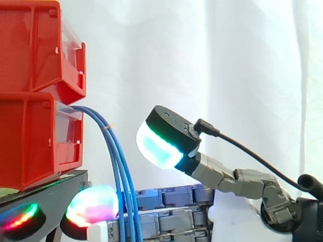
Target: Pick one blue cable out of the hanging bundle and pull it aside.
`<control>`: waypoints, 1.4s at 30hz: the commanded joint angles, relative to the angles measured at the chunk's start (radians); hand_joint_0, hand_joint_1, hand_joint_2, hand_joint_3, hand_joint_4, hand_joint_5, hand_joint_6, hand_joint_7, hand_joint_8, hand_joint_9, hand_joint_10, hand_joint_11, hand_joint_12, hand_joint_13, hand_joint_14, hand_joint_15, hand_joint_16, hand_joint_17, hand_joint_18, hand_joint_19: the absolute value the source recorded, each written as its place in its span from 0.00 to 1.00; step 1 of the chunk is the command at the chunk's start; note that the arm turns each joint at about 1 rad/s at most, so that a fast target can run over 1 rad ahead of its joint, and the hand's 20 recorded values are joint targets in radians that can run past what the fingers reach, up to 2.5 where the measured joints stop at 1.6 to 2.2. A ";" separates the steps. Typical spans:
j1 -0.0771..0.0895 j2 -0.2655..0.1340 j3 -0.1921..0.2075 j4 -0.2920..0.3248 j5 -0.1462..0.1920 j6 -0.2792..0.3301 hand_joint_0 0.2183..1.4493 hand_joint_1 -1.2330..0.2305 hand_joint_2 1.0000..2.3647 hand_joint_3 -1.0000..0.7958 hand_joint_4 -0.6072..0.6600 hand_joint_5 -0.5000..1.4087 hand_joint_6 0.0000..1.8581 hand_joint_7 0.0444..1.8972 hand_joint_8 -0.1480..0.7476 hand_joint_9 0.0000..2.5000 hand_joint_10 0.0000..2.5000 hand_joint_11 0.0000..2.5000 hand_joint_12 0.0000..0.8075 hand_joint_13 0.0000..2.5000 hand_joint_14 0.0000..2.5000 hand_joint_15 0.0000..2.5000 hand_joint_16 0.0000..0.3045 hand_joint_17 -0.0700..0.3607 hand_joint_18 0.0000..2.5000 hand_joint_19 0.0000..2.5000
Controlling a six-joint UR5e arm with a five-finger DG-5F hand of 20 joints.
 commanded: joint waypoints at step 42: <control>0.005 0.038 0.069 -0.199 -0.038 0.056 0.29 0.42 0.00 0.31 0.65 0.21 0.27 0.61 0.43 0.32 0.00 0.13 0.31 0.28 0.01 0.13 0.14 0.39 0.20 0.13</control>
